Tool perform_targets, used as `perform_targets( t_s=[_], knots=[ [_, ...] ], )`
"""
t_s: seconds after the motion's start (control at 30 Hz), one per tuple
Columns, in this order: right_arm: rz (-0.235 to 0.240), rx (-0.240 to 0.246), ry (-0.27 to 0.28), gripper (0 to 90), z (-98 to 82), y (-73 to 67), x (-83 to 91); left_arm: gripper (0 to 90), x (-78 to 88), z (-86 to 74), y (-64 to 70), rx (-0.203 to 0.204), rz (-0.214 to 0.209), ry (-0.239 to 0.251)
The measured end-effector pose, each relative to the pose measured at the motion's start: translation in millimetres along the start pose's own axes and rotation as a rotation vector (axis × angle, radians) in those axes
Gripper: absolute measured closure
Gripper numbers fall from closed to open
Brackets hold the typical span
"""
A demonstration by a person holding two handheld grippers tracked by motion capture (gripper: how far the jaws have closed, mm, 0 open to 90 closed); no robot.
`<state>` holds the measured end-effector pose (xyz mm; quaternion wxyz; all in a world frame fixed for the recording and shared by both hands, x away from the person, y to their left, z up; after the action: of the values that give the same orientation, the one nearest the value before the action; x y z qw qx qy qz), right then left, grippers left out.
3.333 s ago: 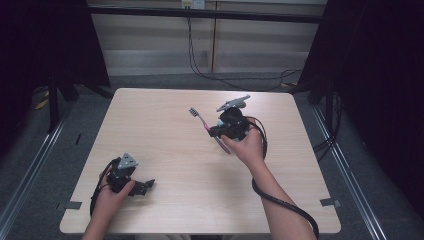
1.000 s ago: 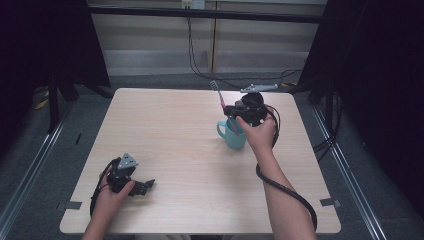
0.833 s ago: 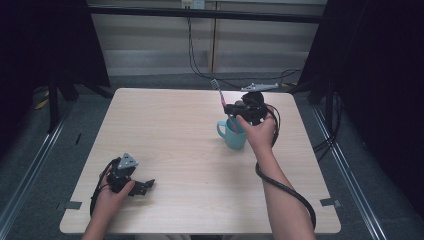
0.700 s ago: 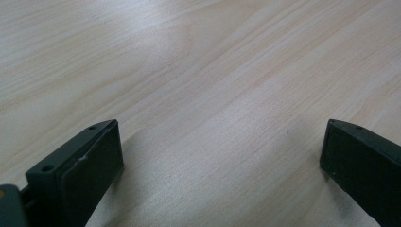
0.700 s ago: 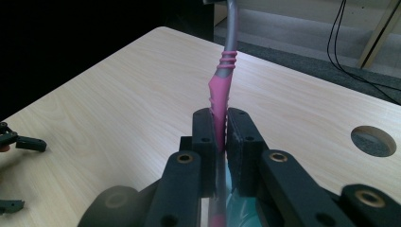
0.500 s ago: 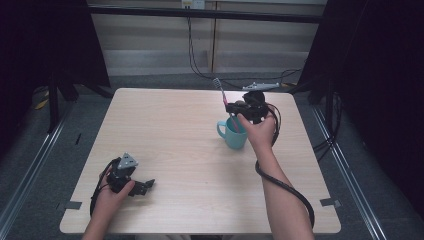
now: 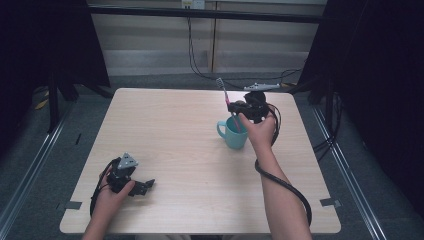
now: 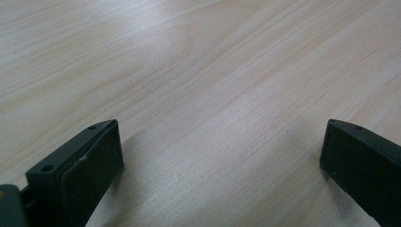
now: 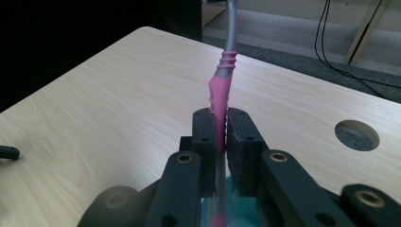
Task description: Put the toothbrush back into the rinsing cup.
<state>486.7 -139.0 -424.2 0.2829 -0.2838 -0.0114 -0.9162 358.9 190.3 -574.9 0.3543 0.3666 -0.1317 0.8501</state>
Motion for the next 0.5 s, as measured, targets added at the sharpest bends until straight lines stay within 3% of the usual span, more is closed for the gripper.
perform_targets(
  t_s=[0.5],
  knots=[
    [-0.032, 0.000, 0.002, 82.5, -4.7, 9.0, -5.4, 0.0, 0.2, -0.2, 0.0, -0.002, 0.000, -0.003]
  ],
)
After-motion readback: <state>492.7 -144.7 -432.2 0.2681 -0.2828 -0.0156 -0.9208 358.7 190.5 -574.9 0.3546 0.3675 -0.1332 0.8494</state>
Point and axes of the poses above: each handheld gripper's, and its own axes: x roughly backward along the jaws, z roughly out of its top, y roughly to its right, the point moved 9 cm from there along -x, roughly forward along the jaws, and after that the axes turned 2 degrees about -z, right-handed, at the moved point
